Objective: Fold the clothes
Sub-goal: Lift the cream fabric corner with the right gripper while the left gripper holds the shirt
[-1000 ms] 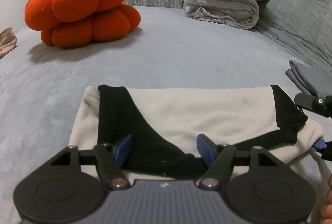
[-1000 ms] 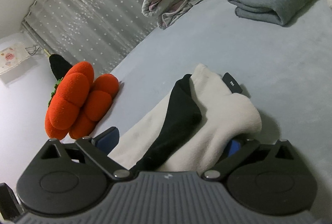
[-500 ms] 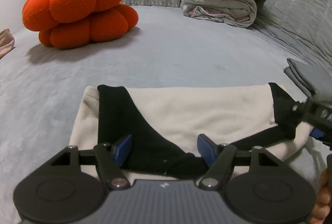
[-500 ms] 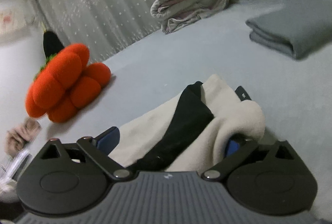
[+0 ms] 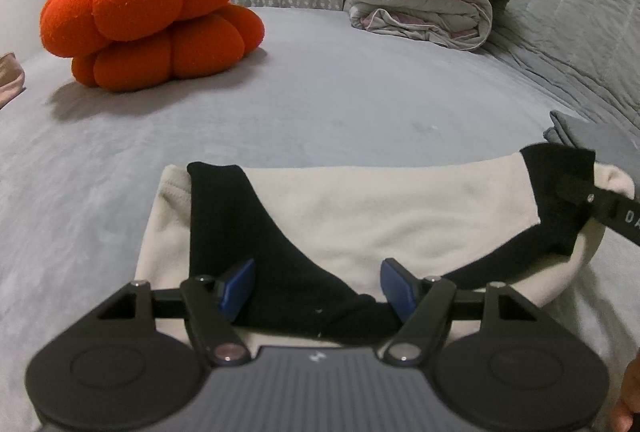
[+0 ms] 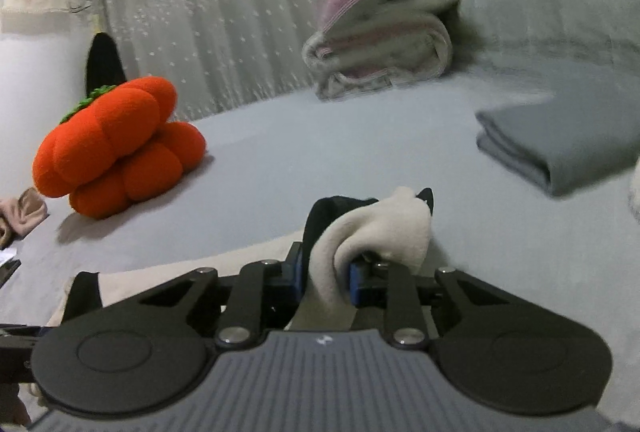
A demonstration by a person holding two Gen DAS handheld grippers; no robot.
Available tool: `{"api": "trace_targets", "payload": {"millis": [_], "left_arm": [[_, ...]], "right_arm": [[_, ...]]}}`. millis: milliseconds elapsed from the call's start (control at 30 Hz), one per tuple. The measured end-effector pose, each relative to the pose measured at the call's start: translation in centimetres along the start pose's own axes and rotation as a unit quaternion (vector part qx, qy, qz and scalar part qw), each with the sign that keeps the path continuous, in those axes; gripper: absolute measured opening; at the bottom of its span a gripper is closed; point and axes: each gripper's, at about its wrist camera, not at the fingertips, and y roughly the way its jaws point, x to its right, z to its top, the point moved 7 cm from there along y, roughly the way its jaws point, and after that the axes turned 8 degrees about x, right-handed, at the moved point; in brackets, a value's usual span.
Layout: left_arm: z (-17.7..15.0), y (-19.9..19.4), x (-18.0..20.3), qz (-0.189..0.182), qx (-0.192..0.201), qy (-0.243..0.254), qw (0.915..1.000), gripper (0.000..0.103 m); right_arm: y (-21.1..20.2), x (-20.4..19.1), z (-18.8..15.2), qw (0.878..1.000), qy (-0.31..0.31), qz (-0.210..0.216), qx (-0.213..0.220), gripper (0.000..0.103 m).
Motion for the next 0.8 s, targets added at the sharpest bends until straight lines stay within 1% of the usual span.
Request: {"api": "trace_targets", "payload": {"millis": [133, 300, 500, 600, 700, 800], "left_arm": [[0.0, -0.2, -0.2, -0.007, -0.003, -0.007, 0.9999, 0.071], [0.1, -0.4, -0.6, -0.021, -0.006, -0.02, 0.9996, 0.071], [0.0, -0.5, -1.6, -0.044, -0.01, -0.047, 0.9979, 0.071], [-0.1, -0.4, -1.9, -0.052, -0.011, -0.053, 0.9972, 0.071], [-0.1, -0.4, -2.0, -0.058, -0.012, -0.056, 0.9967, 0.072], [0.0, -0.5, -2.4, -0.066, -0.014, -0.069, 0.9953, 0.072]], "right_arm": [[-0.4, -0.7, 0.5, 0.999, -0.028, 0.001, 0.022, 0.025], [-0.2, -1.0, 0.9, 0.998, -0.054, -0.003, 0.036, 0.025], [0.1, -1.0, 1.3, 0.998, -0.052, -0.008, 0.041, 0.025], [-0.2, -1.8, 1.7, 0.997, -0.065, -0.005, 0.05, 0.025], [-0.6, -3.0, 2.1, 0.993, -0.095, 0.001, 0.064, 0.024], [-0.6, -4.0, 2.4, 0.99, -0.116, 0.005, 0.074, 0.024]]}}
